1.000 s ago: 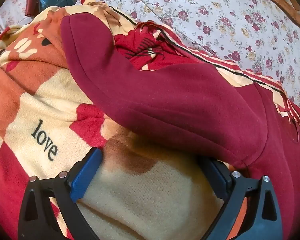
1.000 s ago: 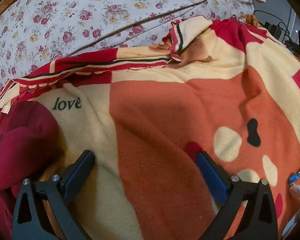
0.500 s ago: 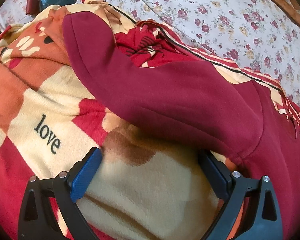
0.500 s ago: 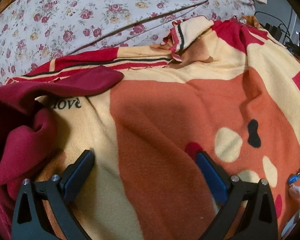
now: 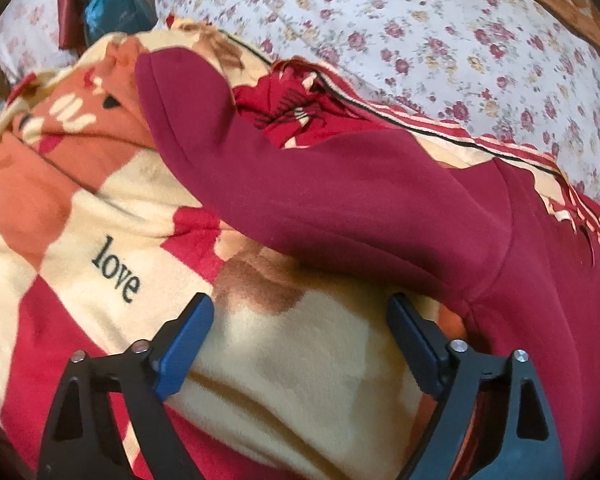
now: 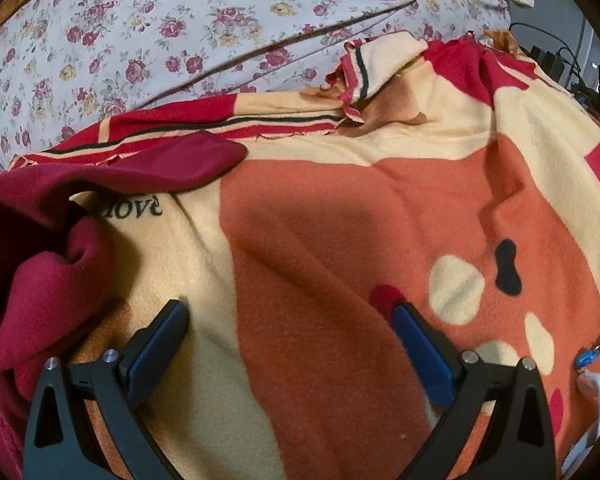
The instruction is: Fold small clothes
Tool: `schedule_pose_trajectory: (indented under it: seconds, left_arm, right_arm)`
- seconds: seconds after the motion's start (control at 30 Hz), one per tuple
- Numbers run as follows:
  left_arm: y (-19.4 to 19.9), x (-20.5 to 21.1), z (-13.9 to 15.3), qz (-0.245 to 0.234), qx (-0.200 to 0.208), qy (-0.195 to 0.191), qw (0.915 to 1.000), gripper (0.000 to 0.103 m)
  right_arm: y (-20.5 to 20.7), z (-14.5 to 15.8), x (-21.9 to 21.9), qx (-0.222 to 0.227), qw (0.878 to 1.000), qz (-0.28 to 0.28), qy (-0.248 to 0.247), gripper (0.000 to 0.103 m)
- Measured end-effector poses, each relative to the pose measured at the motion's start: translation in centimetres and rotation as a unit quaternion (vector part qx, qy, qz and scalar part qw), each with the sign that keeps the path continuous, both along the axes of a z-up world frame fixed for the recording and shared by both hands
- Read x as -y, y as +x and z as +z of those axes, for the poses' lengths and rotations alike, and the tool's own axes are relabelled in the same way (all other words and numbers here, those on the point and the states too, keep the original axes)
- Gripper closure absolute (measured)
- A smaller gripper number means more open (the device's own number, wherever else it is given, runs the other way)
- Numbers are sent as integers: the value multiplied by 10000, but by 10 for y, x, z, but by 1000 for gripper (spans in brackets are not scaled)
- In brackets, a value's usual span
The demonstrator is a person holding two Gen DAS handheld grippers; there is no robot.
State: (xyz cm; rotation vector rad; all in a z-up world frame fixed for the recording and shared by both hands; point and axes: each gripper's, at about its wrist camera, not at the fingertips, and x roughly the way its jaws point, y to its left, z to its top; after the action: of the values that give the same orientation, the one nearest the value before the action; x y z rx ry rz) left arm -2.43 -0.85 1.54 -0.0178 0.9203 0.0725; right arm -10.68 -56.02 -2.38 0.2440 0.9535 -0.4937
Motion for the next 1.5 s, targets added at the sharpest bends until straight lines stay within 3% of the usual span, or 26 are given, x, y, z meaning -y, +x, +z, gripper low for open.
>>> schedule_pose_trajectory:
  seconds: [0.17, 0.27, 0.37, 0.57, 0.67, 0.83, 0.9, 1.1, 1.23, 1.3, 1.33, 1.43, 1.5]
  left_arm:
    - [-16, 10, 16, -125, 148, 9, 9998, 34]
    - [-32, 14, 28, -225, 214, -298, 9991, 34]
    - [-49, 20, 37, -296, 293, -365, 9985, 34]
    - [-80, 36, 53, -597, 380, -289, 9971, 34]
    - [-97, 44, 63, -749, 422, -272, 9959, 34]
    - [-112, 55, 80, -921, 469, -369, 9940, 34]
    - [-115, 59, 88, -983, 508, -367, 9932, 34]
    - [-122, 70, 108, -1091, 673, -292, 9913, 34]
    - [-120, 75, 114, -1112, 696, -270, 9910, 34]
    - [-120, 77, 116, -1131, 711, -237, 9907, 34]
    - [-119, 78, 116, -1134, 714, -215, 9907, 34]
    - [-116, 79, 118, -1128, 740, -172, 9907, 34]
    - [-116, 79, 120, -1110, 770, -189, 9907, 34]
  right_arm:
    - [-16, 13, -20, -239, 9994, 249, 78, 0]
    - [-33, 28, -34, -329, 9959, 578, 620, 0]
    - [-62, 46, -51, -65, 9901, 797, 1151, 0]
    - [-109, 88, -95, 215, 9855, 1309, 1060, 0]
    - [-125, 109, -117, 222, 9775, 1668, 1275, 0]
    - [-143, 140, -159, 419, 9504, 2398, 1938, 0]
    - [-145, 155, -179, 555, 9321, 2743, 2298, 0]
    - [-142, 193, -231, 927, 8951, 3519, 2577, 0]
    - [-132, 207, -249, 1090, 8988, 3522, 2372, 0]
    - [-124, 213, -253, 1075, 8944, 3479, 2597, 0]
    - [-123, 218, -254, 1106, 8879, 3481, 2796, 0]
    - [-124, 253, -257, 1485, 8528, 3766, 3300, 0]
    - [-126, 273, -259, 1644, 8434, 3844, 3374, 0]
